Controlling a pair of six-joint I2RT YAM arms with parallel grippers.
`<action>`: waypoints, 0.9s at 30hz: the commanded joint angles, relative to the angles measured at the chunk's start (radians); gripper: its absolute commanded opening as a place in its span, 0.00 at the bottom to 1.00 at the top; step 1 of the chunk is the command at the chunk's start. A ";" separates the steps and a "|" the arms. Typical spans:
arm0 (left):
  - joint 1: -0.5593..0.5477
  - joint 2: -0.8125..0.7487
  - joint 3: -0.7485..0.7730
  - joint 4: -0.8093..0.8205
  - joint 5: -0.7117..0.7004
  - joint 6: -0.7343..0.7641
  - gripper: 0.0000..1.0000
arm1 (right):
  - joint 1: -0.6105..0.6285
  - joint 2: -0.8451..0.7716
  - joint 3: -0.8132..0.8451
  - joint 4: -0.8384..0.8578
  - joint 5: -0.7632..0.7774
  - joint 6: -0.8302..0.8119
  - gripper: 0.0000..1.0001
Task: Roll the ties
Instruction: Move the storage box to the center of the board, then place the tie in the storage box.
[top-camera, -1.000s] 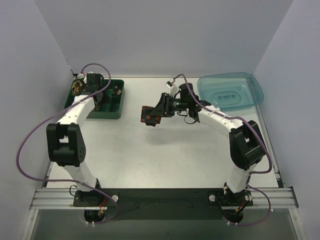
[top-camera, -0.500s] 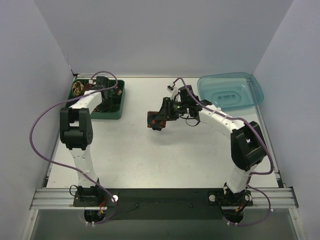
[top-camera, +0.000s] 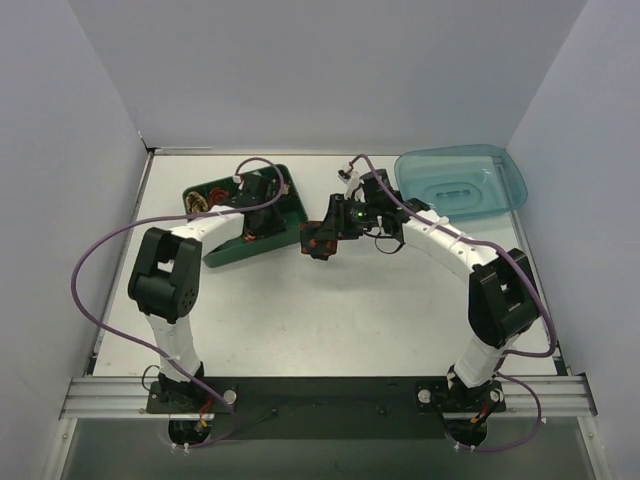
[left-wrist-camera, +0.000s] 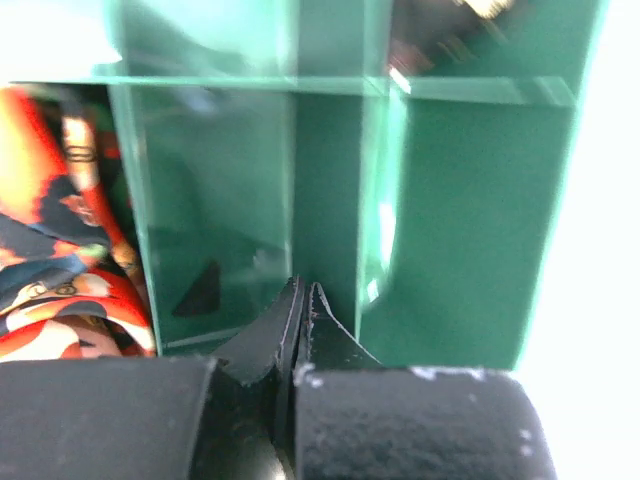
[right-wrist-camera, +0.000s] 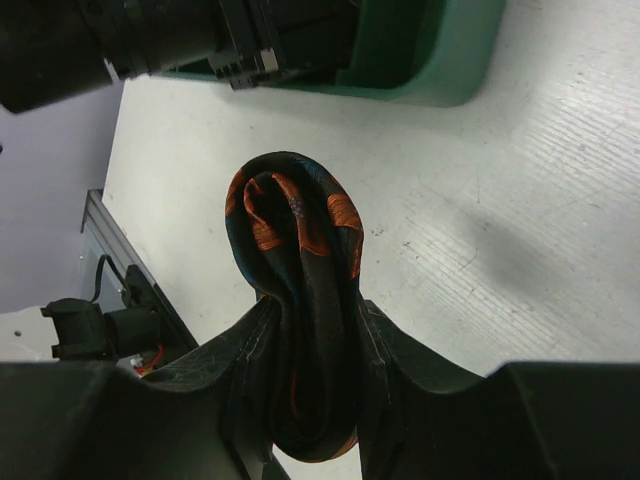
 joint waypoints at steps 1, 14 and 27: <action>-0.112 -0.009 0.033 0.157 0.116 -0.135 0.00 | -0.004 -0.075 0.034 -0.036 0.068 -0.044 0.06; 0.013 -0.281 -0.039 0.130 0.100 -0.049 0.01 | -0.004 0.039 0.265 -0.090 0.251 -0.117 0.04; 0.130 -0.533 -0.183 0.075 0.114 0.037 0.04 | 0.090 0.283 0.424 0.069 0.579 -0.206 0.00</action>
